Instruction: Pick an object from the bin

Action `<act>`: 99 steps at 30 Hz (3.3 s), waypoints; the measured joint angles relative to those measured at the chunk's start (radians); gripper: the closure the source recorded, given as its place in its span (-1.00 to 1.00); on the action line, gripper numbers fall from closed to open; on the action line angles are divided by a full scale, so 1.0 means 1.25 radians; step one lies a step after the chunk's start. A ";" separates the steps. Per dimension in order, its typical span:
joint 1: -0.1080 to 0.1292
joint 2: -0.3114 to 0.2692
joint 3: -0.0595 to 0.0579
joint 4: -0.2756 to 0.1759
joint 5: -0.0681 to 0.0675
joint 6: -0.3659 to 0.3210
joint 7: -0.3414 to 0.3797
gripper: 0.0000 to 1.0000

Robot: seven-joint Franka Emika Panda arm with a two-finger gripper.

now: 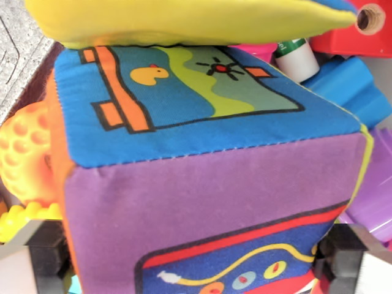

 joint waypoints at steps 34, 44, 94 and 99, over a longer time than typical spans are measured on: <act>0.001 -0.013 0.000 0.000 0.000 -0.010 0.000 1.00; 0.001 -0.055 0.000 0.000 0.000 -0.051 0.000 1.00; 0.001 -0.303 0.000 0.117 0.003 -0.414 -0.002 1.00; 0.001 -0.316 0.000 0.139 0.003 -0.449 -0.002 1.00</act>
